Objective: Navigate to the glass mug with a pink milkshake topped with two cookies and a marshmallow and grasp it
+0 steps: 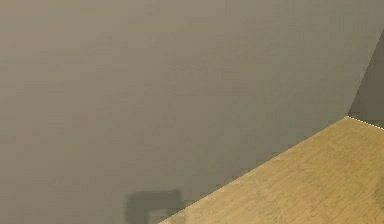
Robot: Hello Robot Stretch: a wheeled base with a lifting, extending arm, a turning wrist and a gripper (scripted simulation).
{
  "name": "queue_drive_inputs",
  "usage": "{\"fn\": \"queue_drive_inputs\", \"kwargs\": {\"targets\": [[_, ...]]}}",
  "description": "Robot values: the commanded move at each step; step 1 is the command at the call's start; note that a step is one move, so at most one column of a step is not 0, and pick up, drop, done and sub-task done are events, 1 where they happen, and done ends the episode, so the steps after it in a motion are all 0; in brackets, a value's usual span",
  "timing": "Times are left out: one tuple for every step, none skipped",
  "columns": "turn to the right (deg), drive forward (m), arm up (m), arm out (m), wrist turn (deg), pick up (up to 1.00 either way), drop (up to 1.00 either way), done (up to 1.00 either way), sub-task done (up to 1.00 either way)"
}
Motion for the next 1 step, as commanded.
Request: {"fn": "queue_drive_inputs", "kwargs": {"targets": [[0.0,0.0,0.0,0.0,0.0,0.0,0.0,1.0,0.0]]}}
